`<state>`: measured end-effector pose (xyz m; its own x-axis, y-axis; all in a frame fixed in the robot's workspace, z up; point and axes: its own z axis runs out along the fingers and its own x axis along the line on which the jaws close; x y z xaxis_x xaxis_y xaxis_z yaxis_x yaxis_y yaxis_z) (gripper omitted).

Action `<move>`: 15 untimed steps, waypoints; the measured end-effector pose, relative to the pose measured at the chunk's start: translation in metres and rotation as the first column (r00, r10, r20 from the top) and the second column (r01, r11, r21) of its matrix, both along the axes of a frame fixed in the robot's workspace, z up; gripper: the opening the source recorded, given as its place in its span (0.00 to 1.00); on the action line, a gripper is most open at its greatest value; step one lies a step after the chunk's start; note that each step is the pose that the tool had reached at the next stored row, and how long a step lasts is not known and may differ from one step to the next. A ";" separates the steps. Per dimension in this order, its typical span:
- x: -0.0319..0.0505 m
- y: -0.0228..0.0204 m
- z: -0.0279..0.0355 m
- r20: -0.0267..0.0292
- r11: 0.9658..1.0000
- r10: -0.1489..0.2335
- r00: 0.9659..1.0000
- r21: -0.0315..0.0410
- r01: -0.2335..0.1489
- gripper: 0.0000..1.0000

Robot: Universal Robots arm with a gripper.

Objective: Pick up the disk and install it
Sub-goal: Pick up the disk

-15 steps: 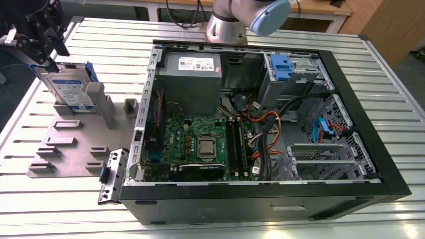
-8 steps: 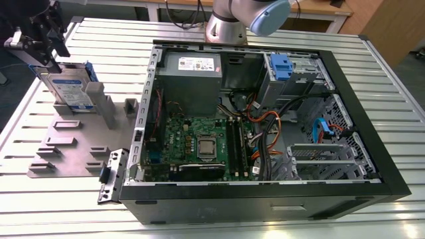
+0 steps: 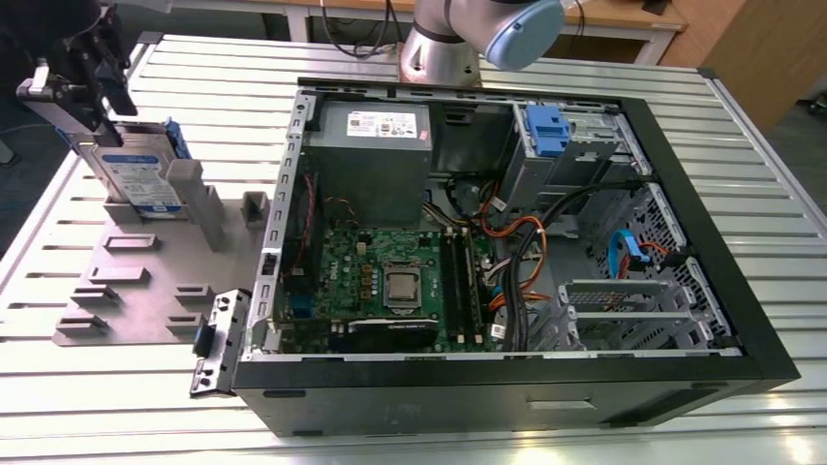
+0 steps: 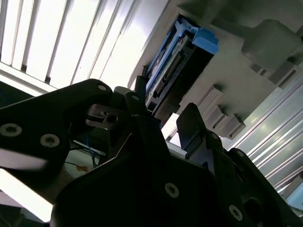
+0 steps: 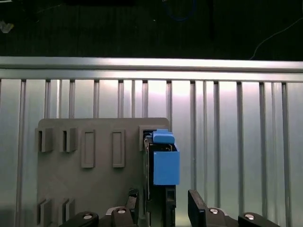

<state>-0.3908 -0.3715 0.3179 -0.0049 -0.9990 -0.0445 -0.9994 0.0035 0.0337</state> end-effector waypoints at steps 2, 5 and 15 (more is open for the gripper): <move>-0.0001 0.0000 -0.0023 0.000 1.000 0.020 1.000 -0.001 -0.020 0.53; -0.0002 0.0001 -0.0073 0.000 0.999 0.048 0.999 -0.001 -0.048 0.53; -0.0004 0.0000 -0.0161 0.000 0.997 0.078 0.997 -0.002 -0.078 0.53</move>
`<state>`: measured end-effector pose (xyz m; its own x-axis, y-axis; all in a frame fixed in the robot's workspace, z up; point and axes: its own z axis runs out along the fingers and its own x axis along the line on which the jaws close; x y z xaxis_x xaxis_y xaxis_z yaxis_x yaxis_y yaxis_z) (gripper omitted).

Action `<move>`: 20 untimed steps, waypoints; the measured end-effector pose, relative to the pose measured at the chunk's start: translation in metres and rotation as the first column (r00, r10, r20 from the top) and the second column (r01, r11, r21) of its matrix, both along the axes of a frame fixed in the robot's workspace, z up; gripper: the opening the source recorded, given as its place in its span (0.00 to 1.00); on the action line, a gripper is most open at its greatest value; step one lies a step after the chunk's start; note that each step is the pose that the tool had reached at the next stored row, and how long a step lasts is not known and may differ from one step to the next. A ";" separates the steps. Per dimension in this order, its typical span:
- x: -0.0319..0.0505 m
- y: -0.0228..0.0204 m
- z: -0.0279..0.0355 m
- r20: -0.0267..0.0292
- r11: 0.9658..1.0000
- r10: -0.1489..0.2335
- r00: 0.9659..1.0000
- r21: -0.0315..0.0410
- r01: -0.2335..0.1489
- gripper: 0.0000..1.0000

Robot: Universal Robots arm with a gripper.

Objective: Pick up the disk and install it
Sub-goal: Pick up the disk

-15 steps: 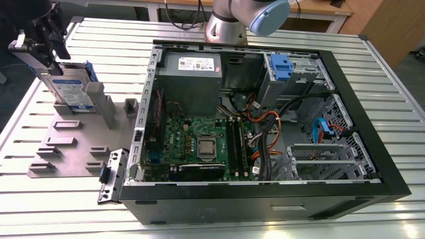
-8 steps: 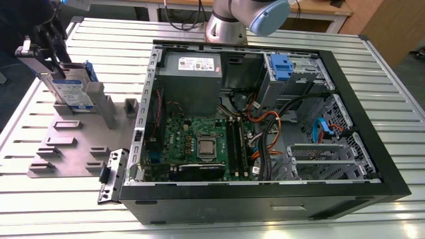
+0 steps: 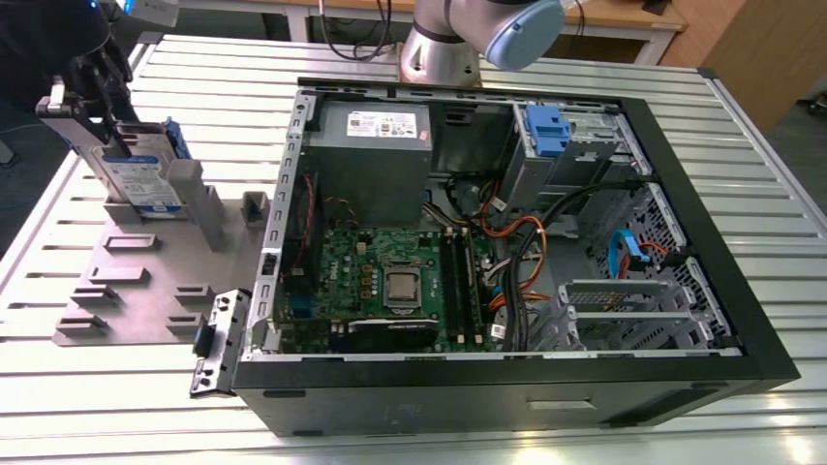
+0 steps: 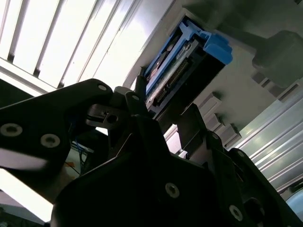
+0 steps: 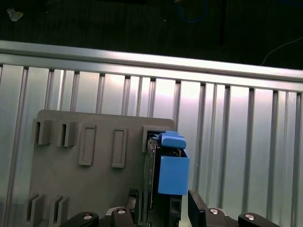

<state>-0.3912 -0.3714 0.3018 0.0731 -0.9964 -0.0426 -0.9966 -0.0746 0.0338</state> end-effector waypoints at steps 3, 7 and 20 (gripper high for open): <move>0.0000 0.0000 -0.0001 0.000 1.000 0.000 1.000 0.000 0.000 0.53; 0.0000 0.0000 -0.0001 0.000 1.000 0.001 1.000 0.000 -0.001 0.52; 0.0000 0.0000 0.0019 0.000 0.999 -0.035 0.999 -0.001 0.035 0.45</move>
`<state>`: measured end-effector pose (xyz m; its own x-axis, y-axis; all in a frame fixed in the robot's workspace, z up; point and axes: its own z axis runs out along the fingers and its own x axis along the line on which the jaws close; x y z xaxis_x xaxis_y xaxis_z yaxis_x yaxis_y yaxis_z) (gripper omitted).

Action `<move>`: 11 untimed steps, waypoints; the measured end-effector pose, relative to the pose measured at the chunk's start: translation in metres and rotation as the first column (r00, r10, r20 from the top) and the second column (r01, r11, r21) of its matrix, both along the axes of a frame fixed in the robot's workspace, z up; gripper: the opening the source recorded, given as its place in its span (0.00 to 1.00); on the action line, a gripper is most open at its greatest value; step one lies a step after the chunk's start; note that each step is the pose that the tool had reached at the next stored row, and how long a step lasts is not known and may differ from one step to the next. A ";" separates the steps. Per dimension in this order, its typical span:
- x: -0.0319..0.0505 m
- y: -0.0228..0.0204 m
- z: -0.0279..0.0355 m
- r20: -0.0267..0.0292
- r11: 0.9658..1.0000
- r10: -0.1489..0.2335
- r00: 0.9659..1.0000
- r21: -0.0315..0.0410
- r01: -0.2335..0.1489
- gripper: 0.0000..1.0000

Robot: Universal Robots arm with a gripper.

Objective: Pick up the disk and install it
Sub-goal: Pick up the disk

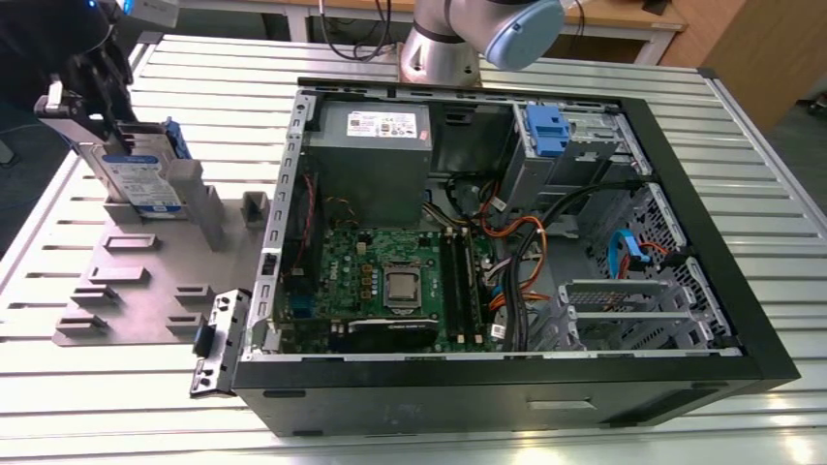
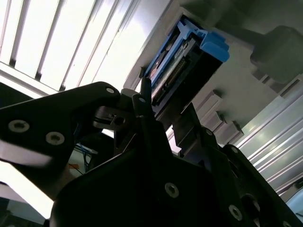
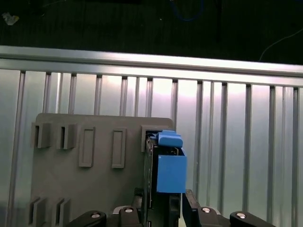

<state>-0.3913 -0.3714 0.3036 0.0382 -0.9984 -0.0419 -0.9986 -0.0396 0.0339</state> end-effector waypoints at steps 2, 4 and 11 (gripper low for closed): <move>0.0000 0.0000 0.0002 0.000 1.000 -0.003 1.000 0.000 0.003 0.45; 0.0000 0.0000 0.0003 0.000 1.000 -0.026 1.000 0.000 0.026 0.45; 0.0000 -0.0001 -0.0010 0.000 0.999 -0.052 0.999 0.000 0.052 0.45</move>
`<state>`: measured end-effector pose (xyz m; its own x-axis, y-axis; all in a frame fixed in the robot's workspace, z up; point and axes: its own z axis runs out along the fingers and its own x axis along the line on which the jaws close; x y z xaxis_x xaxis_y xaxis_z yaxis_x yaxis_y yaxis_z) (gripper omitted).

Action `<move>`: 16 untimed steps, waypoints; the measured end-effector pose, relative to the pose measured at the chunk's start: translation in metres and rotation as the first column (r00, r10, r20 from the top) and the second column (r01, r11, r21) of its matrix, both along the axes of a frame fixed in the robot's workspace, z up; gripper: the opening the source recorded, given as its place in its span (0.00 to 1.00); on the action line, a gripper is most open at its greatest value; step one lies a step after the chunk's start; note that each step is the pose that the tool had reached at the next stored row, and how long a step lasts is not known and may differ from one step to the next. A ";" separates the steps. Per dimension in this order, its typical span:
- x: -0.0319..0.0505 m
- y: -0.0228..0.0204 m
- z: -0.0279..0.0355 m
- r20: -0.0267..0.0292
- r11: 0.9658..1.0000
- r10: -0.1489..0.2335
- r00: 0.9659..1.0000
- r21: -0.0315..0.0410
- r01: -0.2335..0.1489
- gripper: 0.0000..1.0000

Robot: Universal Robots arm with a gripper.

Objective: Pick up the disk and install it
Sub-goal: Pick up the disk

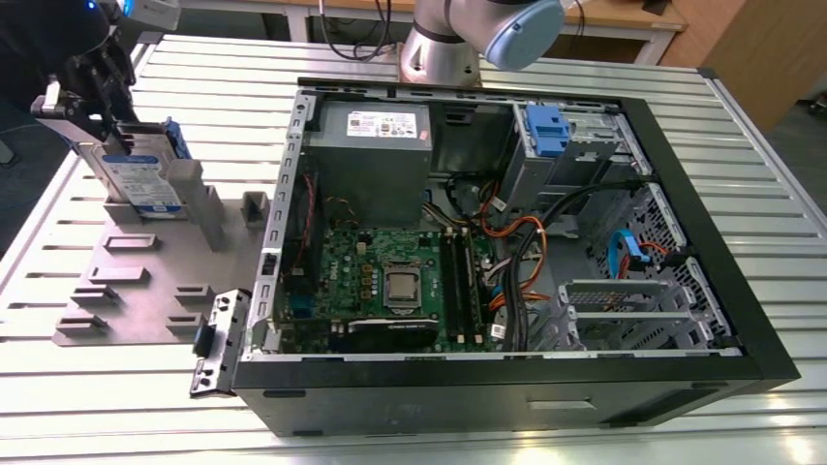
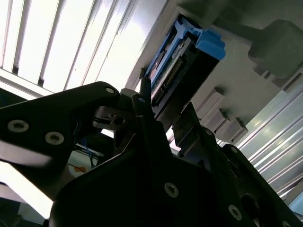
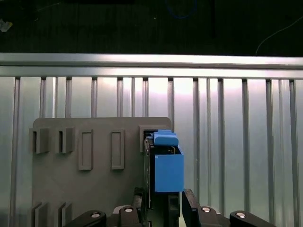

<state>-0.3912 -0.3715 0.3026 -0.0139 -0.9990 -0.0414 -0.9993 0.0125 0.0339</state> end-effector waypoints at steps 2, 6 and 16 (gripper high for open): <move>0.0001 0.0000 -0.0002 0.000 1.000 -0.003 1.000 0.000 0.003 0.45; 0.0017 0.0000 -0.0005 0.000 1.000 -0.008 1.000 0.000 0.008 0.45; 0.0019 0.0000 -0.0004 0.000 1.000 -0.008 1.000 0.000 0.008 0.45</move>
